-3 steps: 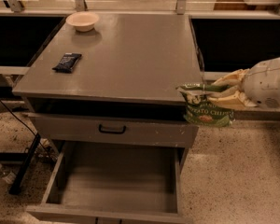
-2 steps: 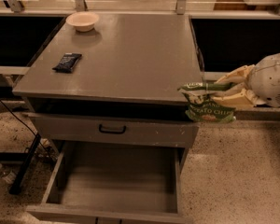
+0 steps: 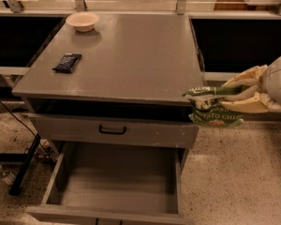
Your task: Pick green jalapeno chip bag from middle drawer and place on counter
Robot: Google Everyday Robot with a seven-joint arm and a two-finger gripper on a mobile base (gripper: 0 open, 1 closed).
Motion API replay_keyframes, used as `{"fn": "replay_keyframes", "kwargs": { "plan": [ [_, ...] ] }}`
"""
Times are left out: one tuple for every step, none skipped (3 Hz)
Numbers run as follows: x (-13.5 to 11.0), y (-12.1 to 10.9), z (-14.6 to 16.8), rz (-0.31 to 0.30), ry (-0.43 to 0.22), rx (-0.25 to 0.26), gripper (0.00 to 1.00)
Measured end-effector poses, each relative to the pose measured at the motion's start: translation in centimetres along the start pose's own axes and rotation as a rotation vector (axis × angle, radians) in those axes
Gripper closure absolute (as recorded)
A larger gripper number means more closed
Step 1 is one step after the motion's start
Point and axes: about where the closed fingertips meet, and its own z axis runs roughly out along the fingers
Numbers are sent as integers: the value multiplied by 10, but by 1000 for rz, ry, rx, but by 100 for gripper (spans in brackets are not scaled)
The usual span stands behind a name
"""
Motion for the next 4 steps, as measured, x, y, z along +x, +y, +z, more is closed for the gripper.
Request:
{"fn": "replay_keyframes", "kwargs": {
  "plan": [
    [-15, -26, 12, -2, -52, 4, 100],
    [-31, -50, 21, -32, -70, -6, 100],
    [-56, -62, 33, -89, -87, -36, 100],
    [-70, -65, 39, -118, -102, -54, 100]
  ]
}}
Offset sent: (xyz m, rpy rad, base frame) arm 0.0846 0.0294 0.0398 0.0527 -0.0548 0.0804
